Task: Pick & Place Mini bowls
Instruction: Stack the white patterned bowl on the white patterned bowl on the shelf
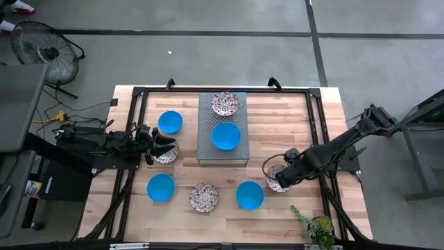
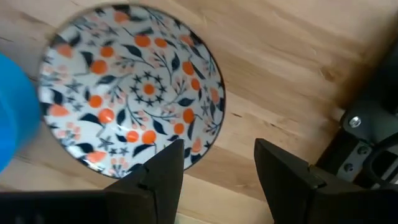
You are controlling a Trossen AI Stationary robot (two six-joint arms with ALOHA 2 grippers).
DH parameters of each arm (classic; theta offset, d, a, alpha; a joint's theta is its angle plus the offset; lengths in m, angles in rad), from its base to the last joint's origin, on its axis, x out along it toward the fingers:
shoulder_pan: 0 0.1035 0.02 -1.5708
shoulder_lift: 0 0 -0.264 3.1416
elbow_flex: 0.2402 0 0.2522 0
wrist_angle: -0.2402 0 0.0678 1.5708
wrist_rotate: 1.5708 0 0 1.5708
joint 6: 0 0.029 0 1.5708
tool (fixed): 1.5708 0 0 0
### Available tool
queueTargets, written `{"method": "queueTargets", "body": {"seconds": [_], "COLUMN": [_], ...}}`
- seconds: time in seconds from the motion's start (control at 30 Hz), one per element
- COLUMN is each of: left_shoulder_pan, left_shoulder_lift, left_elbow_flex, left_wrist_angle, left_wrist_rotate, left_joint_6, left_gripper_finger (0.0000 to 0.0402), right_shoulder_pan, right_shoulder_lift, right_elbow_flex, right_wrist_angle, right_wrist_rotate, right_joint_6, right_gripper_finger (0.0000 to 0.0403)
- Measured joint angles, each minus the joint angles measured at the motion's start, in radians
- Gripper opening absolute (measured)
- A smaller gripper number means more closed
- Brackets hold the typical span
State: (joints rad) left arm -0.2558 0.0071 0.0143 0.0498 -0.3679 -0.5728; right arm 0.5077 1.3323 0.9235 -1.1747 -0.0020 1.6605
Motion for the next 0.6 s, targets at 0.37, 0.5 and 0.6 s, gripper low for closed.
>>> {"method": "queueTargets", "body": {"seconds": [0.37,0.5,0.6], "left_shoulder_pan": [0.000,0.000,0.000], "left_shoulder_lift": [0.000,0.000,0.000], "left_elbow_flex": [0.000,0.000,0.000], "left_wrist_angle": [0.000,0.000,0.000], "left_wrist_rotate": [0.000,0.000,0.000], "left_joint_6": [0.000,0.000,0.000], "left_gripper_finger": [0.0190,0.0190,0.0190], "right_shoulder_pan": [-0.022,-0.048,-0.065], "right_shoulder_lift": [-0.027,-0.063,-0.073], "right_elbow_flex": [-0.106,-0.159,-0.187], "right_wrist_angle": [0.111,0.165,0.187], "right_wrist_rotate": [-0.014,-0.013,-0.022], "right_joint_6": [-0.001,-0.009,-0.015], "right_gripper_finger": [0.0184,0.0184,0.0184]}}
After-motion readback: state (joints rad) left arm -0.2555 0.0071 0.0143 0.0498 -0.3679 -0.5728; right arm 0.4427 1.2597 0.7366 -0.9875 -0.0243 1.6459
